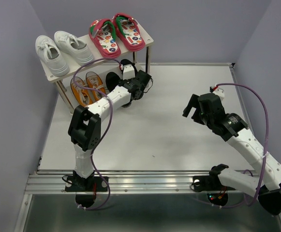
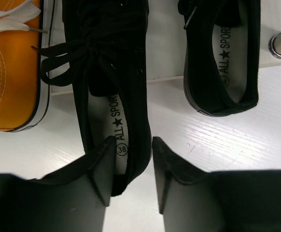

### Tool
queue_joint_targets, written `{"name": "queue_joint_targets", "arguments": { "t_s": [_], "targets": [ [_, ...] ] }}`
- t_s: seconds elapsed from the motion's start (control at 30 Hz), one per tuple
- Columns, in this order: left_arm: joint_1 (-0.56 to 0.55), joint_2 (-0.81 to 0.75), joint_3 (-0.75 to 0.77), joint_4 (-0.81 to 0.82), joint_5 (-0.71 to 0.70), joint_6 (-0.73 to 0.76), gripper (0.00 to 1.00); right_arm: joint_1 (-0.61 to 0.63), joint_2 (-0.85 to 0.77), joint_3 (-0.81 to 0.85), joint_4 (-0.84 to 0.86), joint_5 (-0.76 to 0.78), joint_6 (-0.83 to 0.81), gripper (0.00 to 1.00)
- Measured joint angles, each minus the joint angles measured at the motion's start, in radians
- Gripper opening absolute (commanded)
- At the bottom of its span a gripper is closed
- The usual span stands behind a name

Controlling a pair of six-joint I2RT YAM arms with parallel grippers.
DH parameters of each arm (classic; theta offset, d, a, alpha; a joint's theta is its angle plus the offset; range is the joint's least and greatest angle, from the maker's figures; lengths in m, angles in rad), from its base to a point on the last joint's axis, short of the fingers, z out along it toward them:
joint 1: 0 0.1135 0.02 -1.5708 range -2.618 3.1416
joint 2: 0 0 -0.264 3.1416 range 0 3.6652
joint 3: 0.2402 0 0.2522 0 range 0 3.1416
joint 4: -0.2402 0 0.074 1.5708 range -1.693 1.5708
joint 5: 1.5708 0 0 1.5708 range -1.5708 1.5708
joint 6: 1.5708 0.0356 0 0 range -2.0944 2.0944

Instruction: Place and organize the shoes onto the shoe shelf

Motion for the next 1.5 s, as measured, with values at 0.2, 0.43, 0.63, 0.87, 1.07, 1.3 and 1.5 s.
{"name": "queue_joint_targets", "arguments": {
  "t_s": [0.2, 0.43, 0.63, 0.87, 1.07, 1.3, 1.5],
  "targets": [
    [0.01, 0.014, 0.0, 0.006, -0.006, 0.024, 0.27, 0.0, 0.003, 0.0, 0.0, 0.0, 0.0, 1.0],
    [0.022, 0.014, 0.0, 0.018, -0.007, 0.049, 0.56, 0.0, 0.009, 0.0, 0.0, -0.001, 0.003, 1.0],
    [0.028, 0.019, 0.0, 0.023, -0.002, 0.049, 0.46, 0.0, 0.011, 0.0, 0.0, -0.002, 0.003, 1.0],
    [0.042, 0.035, -0.015, 0.047, 0.011, 0.053, 0.0, 0.0, 0.011, 0.0, 0.0, -0.002, 0.003, 1.0],
    [0.042, 0.035, -0.012, 0.054, -0.003, 0.081, 0.0, 0.0, 0.011, 0.0, 0.0, -0.002, 0.003, 1.0],
    [0.056, 0.036, 0.031, 0.061, -0.037, 0.166, 0.0, 0.0, 0.01, 0.0, 0.0, -0.002, 0.003, 1.0],
    [0.08, 0.047, 0.059, 0.108, -0.036, 0.223, 0.0, 0.0, 0.006, 0.0, 0.0, 0.0, 0.003, 1.0]
  ]
}}
